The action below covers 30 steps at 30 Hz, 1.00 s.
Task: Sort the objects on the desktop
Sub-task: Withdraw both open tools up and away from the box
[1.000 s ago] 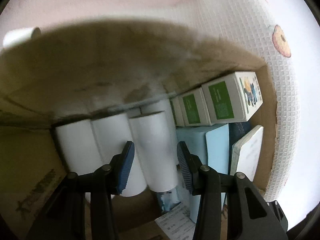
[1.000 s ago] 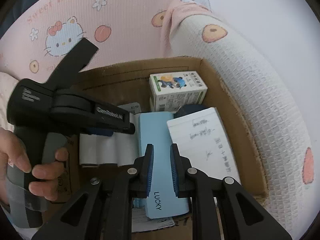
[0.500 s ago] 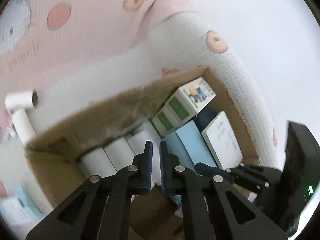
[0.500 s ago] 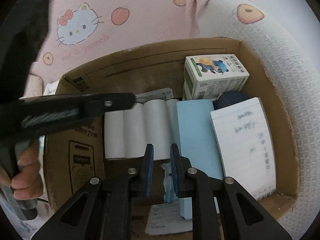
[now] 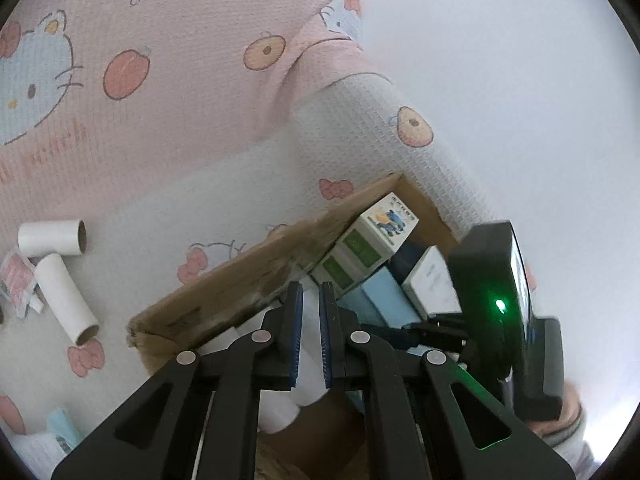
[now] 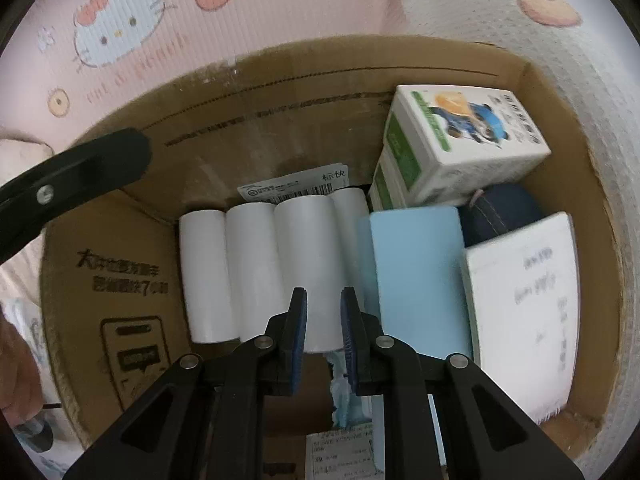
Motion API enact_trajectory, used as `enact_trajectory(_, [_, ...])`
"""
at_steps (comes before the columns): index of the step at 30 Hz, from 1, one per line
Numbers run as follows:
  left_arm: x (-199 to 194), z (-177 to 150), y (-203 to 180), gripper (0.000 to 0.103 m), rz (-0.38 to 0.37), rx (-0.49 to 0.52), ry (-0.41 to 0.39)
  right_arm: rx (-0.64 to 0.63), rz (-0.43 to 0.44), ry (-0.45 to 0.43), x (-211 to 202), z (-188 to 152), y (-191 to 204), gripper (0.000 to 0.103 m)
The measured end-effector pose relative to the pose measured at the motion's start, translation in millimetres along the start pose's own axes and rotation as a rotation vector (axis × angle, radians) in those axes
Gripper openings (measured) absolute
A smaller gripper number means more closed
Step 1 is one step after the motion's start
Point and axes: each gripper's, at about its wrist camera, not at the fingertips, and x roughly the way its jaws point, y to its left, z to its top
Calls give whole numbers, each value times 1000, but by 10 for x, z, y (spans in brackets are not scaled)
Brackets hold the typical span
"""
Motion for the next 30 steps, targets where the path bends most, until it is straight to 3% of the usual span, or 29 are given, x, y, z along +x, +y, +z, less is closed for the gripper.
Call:
enact_trajectory(6, [47,-59,-29,12,21,81,9,-26,-11,35,147,70,69,22])
enact_trajectory(12, [29,-36,-4,12,-16,61,3,-72,-50,49,210,64,146,22])
enact_trajectory(15, [24,-21,21,12,-37,46,0,-63,-21,55,241,96,113,22])
enact_trajectory(26, [85,-98,-173,12,86,156,-3,-65,-14,53,290,164,138,22])
enact_trajectory(30, [76,-88,-177,12,82,142,5,-87,-36,45,289,140,183,22])
